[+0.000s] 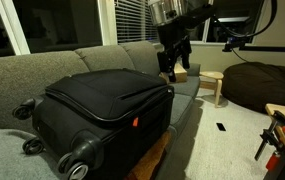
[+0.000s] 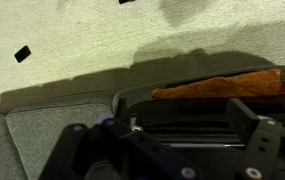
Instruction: Unzip the black suitcase
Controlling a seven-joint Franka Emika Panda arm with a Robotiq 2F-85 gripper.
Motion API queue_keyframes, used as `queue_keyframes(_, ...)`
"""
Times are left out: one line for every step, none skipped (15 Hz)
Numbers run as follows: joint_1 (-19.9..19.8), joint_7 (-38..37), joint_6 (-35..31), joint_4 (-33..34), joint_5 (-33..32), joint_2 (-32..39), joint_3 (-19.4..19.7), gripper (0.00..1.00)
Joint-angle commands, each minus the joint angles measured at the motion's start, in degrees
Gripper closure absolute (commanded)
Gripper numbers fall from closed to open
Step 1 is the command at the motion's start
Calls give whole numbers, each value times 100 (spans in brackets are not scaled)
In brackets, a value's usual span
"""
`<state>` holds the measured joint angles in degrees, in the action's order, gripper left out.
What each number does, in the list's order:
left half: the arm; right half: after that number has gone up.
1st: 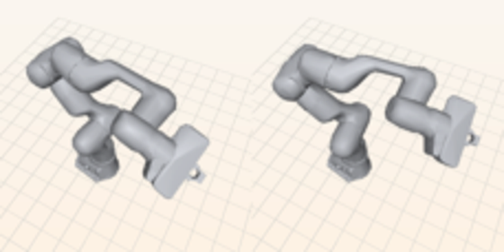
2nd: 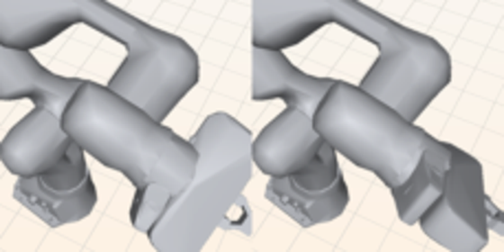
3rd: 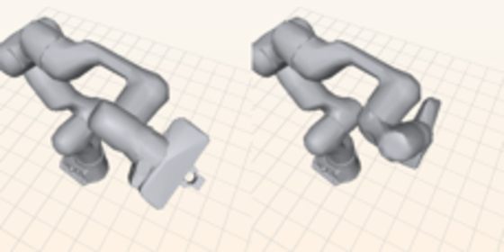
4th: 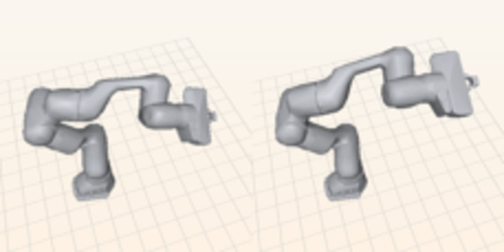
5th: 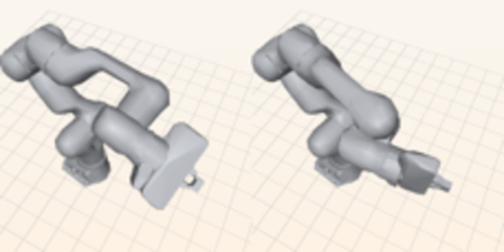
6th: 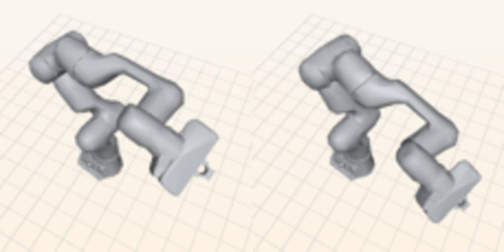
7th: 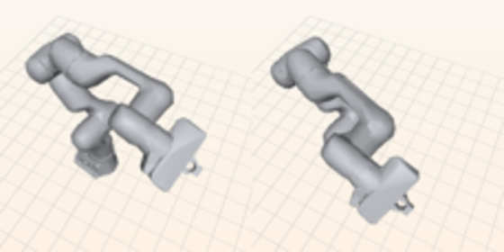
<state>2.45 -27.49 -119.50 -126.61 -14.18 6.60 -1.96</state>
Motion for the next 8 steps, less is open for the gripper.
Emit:
queue_keyframes(55,-112,-20,113,81,220,69,0)
queue_keyframes(58,-117,-13,139,88,267,80,0)
queue_keyframes(62,-178,-27,162,43,324,105,0)
queue_keyframes(64,-189,-27,186,38,369,122,0)
queue_keyframes(60,-190,-54,205,18,416,146,0)
queue_keyframes(57,-159,-80,215,8,449,166,0)
queue_keyframes(27,25,-153,210,43,468,179,0)
queue_keyframes(7,126,-211,208,78,483,194,0)
